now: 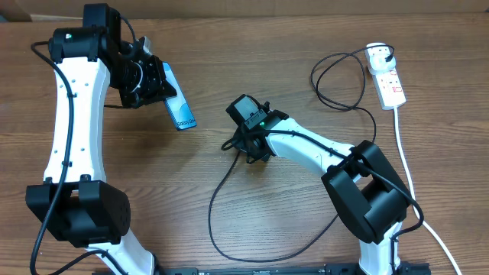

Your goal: Plug charger to phone and switch on socket

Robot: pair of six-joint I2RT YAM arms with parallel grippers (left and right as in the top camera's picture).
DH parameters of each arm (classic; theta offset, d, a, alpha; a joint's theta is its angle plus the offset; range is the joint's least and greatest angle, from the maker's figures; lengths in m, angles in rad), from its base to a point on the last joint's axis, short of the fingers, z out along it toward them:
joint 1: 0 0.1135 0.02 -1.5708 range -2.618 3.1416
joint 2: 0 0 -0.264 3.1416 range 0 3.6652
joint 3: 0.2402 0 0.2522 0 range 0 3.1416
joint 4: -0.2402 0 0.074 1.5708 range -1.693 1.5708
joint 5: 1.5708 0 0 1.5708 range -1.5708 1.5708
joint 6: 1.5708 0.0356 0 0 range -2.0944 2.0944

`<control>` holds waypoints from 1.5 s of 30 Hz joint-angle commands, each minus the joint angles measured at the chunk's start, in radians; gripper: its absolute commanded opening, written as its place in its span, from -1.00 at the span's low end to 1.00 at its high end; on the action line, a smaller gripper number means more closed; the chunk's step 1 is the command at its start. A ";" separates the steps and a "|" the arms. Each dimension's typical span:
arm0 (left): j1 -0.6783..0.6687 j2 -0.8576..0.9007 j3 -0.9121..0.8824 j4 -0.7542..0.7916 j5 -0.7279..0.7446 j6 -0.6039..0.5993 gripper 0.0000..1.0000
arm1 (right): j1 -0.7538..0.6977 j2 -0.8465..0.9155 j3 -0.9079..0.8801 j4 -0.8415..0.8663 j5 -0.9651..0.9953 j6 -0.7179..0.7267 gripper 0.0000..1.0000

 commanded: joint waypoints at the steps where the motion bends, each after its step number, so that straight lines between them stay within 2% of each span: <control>1: -0.006 -0.010 0.014 0.001 0.014 -0.002 -0.92 | -0.005 0.037 0.000 -0.044 0.068 0.000 -0.50; 6: -0.006 -0.010 0.014 0.000 0.014 -0.002 -0.92 | -0.024 0.037 0.001 -0.104 0.058 0.001 -0.53; 10: -0.006 -0.010 0.014 0.001 0.014 -0.003 -0.91 | -0.032 0.037 0.001 -0.070 -0.080 0.000 -0.53; 14: -0.006 -0.010 0.014 -0.002 0.014 -0.002 -0.92 | -0.031 0.037 0.000 -0.059 -0.132 0.000 -0.51; 37: -0.006 -0.010 0.014 -0.007 0.014 -0.002 -0.92 | -0.031 0.037 -0.002 -0.069 -0.018 0.014 -0.63; 45: -0.006 -0.010 0.014 -0.007 0.014 -0.002 -0.92 | -0.030 0.037 -0.002 -0.058 -0.019 0.015 -0.75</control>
